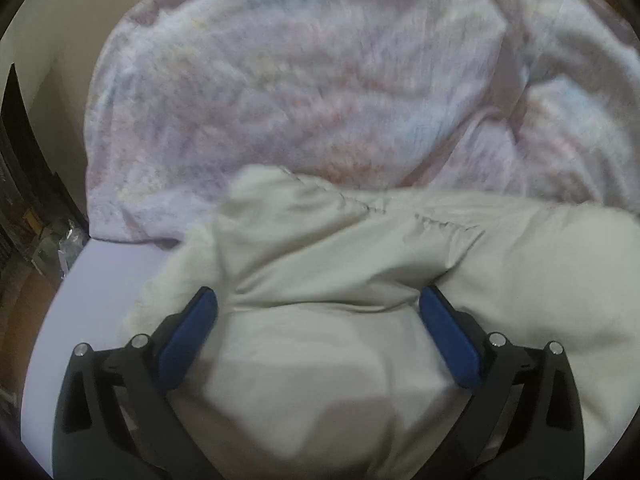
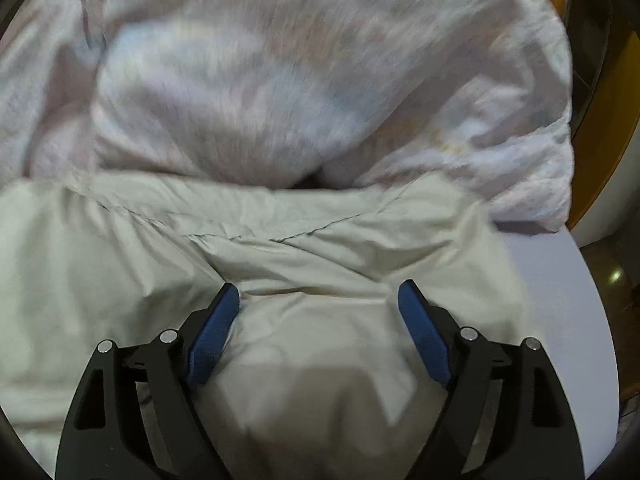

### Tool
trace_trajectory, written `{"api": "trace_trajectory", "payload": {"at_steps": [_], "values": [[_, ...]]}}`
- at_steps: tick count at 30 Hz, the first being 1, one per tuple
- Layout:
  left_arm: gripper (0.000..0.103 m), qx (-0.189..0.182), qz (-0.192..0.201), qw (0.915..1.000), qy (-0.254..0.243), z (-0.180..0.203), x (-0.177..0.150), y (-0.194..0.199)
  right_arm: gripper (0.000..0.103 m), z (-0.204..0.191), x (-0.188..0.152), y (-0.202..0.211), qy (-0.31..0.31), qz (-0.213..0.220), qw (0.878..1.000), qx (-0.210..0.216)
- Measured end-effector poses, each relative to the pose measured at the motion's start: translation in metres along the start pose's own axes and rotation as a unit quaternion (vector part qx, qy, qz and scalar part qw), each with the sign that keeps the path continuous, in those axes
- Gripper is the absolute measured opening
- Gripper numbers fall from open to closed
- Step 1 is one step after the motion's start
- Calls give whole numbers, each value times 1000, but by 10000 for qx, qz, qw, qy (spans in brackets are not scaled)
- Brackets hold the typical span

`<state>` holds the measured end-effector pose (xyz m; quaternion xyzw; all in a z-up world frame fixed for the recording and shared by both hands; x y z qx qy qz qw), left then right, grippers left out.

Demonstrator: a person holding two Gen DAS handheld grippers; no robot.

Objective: Fold large clothes

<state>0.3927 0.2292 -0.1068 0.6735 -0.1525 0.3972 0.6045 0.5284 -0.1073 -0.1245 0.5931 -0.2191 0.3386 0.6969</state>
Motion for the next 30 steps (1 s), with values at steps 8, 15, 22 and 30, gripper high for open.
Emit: {"api": "trace_trajectory", "payload": {"at_steps": [8,15,22,30], "values": [[101,602,310,9977,-100,-26,34,9,83,44,17,-15,-291,64,9976,-617],[101,503,39,9985,197,-52,7,-28,87,45,-10,-48,-428,-232,9975,-518],[101,391,-71,9987,323,-58,3,-39,91,49,-15,-60,-527,-383,9972,-379],[101,252,-264,9985,415,-70,-1,-57,94,60,-23,-78,-492,-548,9967,-349]]}}
Point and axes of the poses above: each gripper's, at about its wrist camera, not at the fingertips, and y roughly against the way its jaws point, z to its right, x to its top, the point moved 6 cm from there along -y, roughly the way its jaws point, and after that the axes turned 13 degrees about -x, right-handed, at the moved point
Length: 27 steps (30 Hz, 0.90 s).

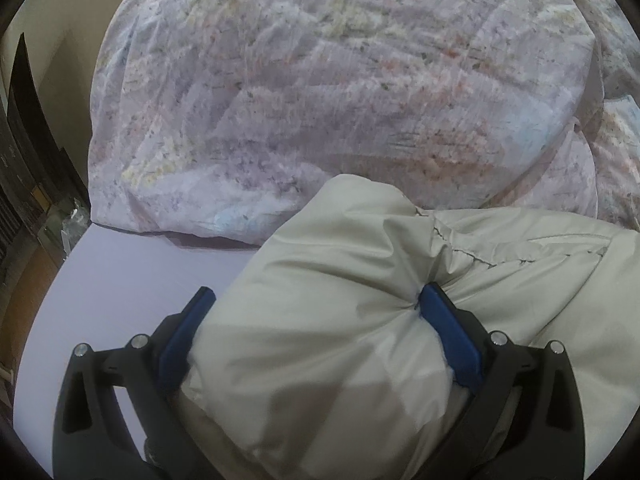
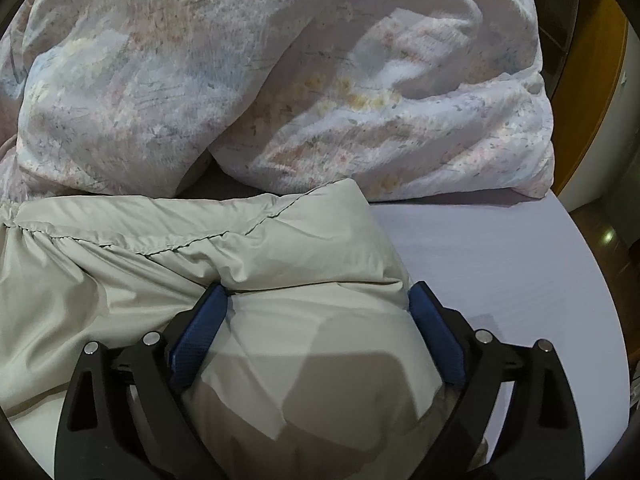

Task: Fold large clothes
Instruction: 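Press the folded jacket down with both grippers near the collar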

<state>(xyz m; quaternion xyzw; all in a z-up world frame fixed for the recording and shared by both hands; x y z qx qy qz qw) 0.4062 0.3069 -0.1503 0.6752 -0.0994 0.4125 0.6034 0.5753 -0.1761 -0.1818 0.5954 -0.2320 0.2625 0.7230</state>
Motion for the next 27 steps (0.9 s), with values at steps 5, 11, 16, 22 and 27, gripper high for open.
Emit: {"api": "trace_trajectory", "payload": {"at_steps": [5,11,16,22,27], "values": [[101,-125,-77,9998,104,-4,0,-4,95,8,2,-11,-82,-88,9999,55],[101,-198,-135,9996,163,-7,2,-6,95,16,3,-23,-124,-162,9997,138],[101,-231,-149,9994,189,-6,3,-7,96,20,4,-27,-151,-182,9996,165],[101,-229,-154,9994,199,-7,3,-8,96,23,4,-29,-162,-185,9996,163],[101,-231,-156,9994,203,-7,4,-8,96,21,3,-27,-166,-184,9996,158]]}}
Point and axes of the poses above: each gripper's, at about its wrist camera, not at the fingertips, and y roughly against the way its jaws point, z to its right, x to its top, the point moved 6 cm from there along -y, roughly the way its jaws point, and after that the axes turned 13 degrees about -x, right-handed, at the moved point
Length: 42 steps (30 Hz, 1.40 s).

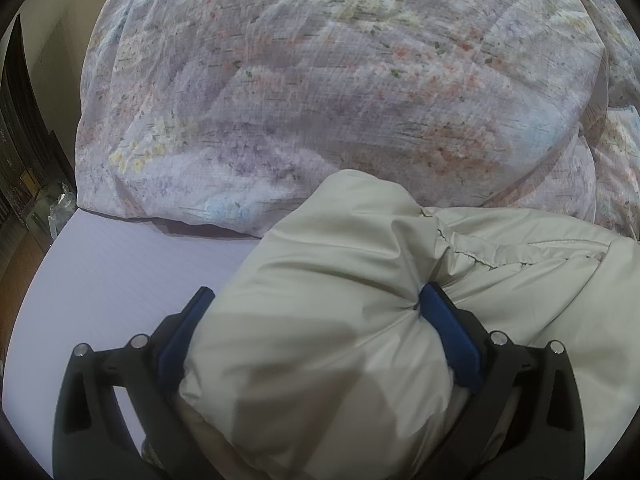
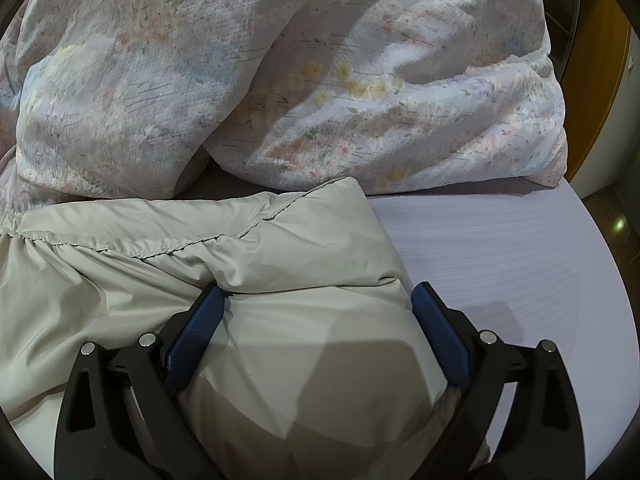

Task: Fold large clothes
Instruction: 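Press the folded jacket down with both grippers near the collar, then open both grippers and pull them back from the folded jacket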

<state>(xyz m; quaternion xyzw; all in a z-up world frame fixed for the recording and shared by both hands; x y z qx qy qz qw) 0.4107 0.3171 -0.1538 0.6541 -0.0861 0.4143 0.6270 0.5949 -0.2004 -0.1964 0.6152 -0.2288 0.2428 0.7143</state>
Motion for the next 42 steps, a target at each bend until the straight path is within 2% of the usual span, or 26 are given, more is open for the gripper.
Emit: {"api": "trace_trajectory", "payload": {"at_steps": [15,19,22,27,29,32,35,37,41,42], "values": [[101,6,18,10000,51,0,-1,1,97,0,-1,4,-50,-4,10000,-25],[101,125,60,9999,63,0,-4,5,98,-3,-3,11,-89,14,9998,-190],[101,169,-23,9998,102,-1,-12,24,98,7,-12,30,-226,-59,9983,-528],[101,-430,85,9987,242,-10,-47,92,98,54,-48,82,-1197,-323,9923,-28],[101,-552,158,9980,264,-16,-60,116,98,77,-75,99,-1613,-526,9855,68],[101,-691,219,9964,432,-31,-83,147,98,103,-110,114,-2128,-737,9730,511],[101,-947,31,9921,824,-47,-103,153,97,104,-137,112,-2460,-1125,9571,1039],[100,-1133,-103,9882,1023,-49,-114,151,92,94,-147,108,-2568,-1327,9458,1480],[99,-1532,-304,9784,1353,-38,-127,140,91,77,-147,101,-2648,-1443,9375,1734],[96,-1619,-317,9760,1424,-36,-130,139,90,74,-147,101,-2718,-1433,9345,1800]]}}
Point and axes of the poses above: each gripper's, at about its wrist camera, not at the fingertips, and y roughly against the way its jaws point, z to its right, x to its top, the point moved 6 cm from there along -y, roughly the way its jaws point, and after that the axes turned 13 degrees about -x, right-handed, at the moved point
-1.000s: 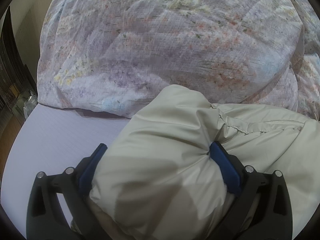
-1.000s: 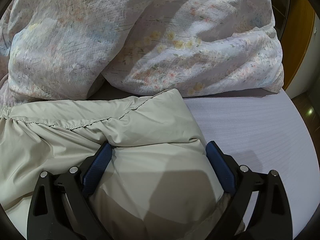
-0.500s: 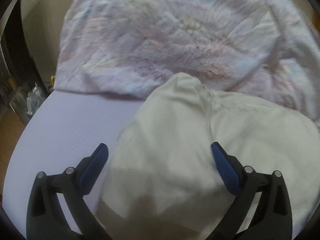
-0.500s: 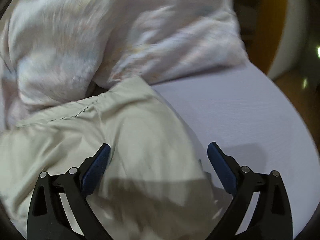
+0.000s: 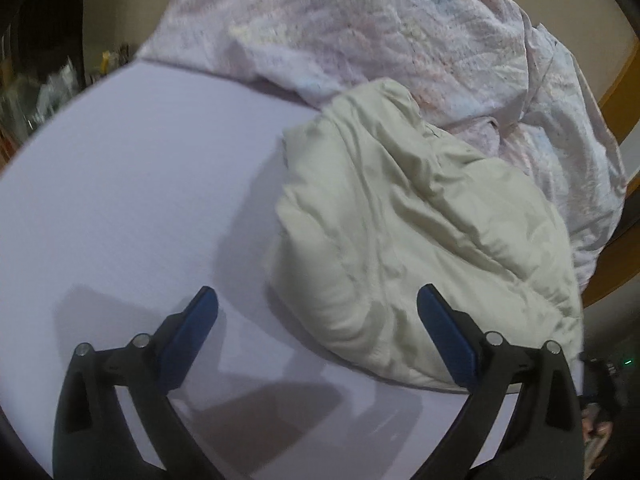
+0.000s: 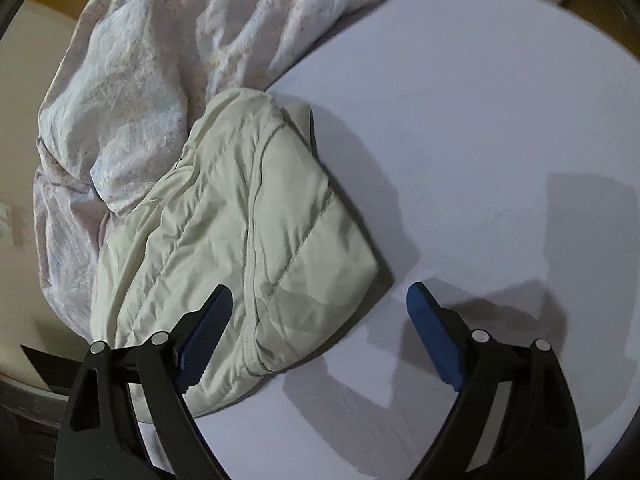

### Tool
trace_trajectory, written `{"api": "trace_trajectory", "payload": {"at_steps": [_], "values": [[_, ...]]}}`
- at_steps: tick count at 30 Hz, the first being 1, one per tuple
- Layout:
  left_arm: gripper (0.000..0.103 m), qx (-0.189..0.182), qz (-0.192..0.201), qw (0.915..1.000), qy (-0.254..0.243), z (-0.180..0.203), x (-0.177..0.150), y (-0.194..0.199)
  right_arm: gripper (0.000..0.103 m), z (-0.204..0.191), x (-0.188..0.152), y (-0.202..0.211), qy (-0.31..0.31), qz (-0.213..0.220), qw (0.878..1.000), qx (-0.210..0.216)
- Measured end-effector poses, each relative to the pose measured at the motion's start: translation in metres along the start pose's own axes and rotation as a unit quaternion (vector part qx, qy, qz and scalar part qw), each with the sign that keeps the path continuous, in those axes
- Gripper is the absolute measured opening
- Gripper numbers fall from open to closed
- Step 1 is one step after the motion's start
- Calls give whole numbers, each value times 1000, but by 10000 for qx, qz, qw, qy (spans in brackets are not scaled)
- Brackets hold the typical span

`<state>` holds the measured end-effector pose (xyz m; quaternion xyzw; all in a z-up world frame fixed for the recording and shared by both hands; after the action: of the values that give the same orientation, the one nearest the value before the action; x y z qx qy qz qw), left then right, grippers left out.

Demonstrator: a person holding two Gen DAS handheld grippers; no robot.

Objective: Fold large clothes

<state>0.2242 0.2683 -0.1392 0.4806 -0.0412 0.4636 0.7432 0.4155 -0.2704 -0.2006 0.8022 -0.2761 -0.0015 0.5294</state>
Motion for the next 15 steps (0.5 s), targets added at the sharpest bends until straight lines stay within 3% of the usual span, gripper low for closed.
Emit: {"api": "trace_trajectory", "payload": {"at_steps": [5,8,10,13,15], "values": [[77,-409,-128,9980,457,6,-8,-23,86,-13,1,-1,-68,5,9994,331],[76,-469,11,9974,540,11,-7,-30,78,-18,0,-1,-101,56,9988,476],[72,-574,128,9953,771,8,-4,-32,67,-19,-1,-2,-179,65,9981,584],[52,-726,268,9911,1083,2,0,-34,45,-14,-4,-3,-324,70,9972,668],[38,-821,350,9895,1140,2,2,-29,33,-13,-4,0,-456,82,9945,939]]}}
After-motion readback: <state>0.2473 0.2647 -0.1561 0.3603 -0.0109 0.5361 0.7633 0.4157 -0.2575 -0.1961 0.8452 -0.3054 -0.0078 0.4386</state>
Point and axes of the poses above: each gripper's, at about its wrist camera, not at the fingertips, and y roughly against the way its jaws point, z to its right, x to its top, the point moved 6 cm from there along -y, roughly the way its jaws point, and after that the axes turned 13 degrees about -x, right-handed, at the moved point
